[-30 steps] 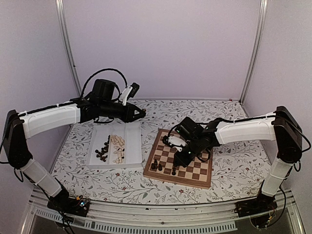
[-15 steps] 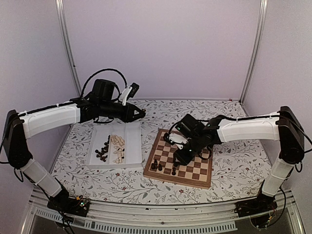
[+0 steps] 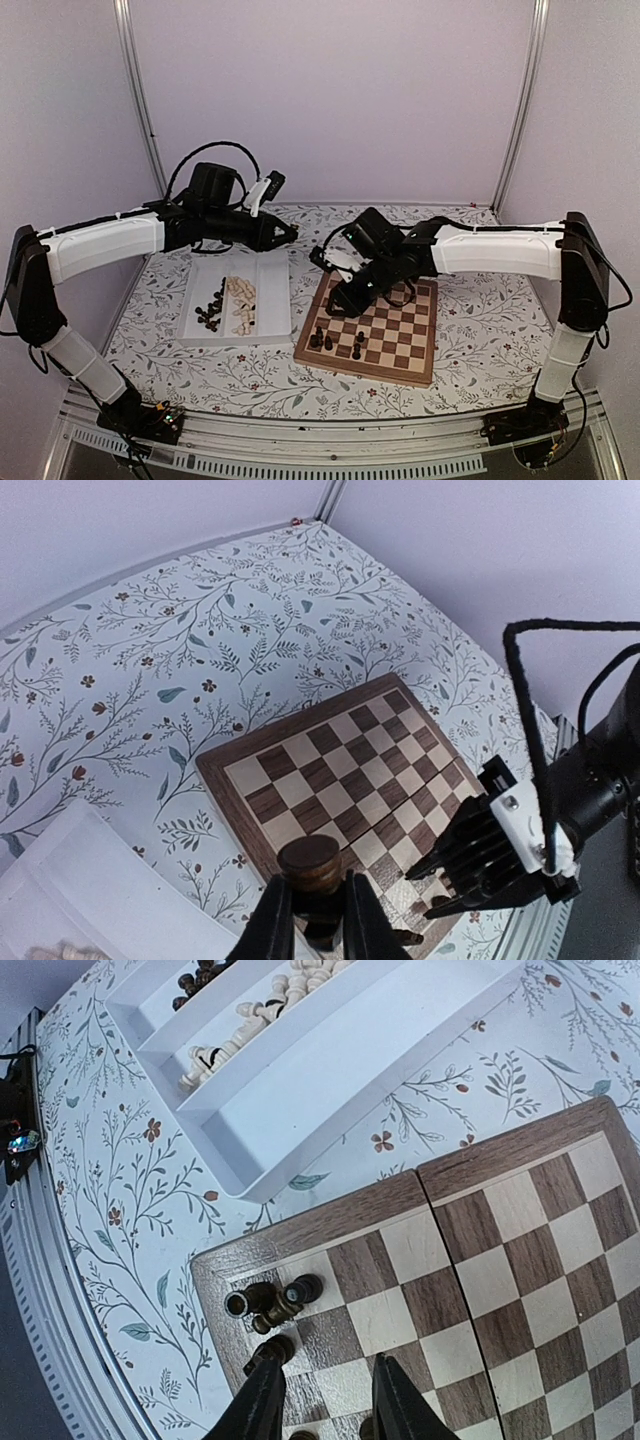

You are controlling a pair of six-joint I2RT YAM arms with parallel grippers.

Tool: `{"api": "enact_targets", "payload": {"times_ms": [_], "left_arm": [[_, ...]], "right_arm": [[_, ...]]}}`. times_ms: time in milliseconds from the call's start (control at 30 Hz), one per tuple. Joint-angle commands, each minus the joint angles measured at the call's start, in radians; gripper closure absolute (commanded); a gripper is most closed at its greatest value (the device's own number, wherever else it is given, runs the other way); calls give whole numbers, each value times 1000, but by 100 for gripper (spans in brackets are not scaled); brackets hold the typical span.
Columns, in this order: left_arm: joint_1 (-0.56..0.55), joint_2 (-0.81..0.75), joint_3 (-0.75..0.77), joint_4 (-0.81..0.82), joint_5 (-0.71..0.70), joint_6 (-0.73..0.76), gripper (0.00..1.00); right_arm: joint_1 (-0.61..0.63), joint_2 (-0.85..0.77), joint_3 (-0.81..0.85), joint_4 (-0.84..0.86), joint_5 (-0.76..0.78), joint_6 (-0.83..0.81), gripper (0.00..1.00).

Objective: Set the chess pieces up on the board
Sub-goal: Pick up the chess piece from the chessboard.

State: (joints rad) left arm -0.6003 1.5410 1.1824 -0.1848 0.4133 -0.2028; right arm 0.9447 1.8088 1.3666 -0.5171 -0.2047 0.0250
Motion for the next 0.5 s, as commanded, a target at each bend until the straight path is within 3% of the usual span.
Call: {"api": "enact_targets", "payload": {"times_ms": [0,467], "left_arm": [[17,-20,7,-9,-1,9,100],[22,-27,8,-19,0,11,100]], "right_arm": [[18,76,72,-41,-54,-14,67],[40,210,180,-82,-52,-51,66]]}}
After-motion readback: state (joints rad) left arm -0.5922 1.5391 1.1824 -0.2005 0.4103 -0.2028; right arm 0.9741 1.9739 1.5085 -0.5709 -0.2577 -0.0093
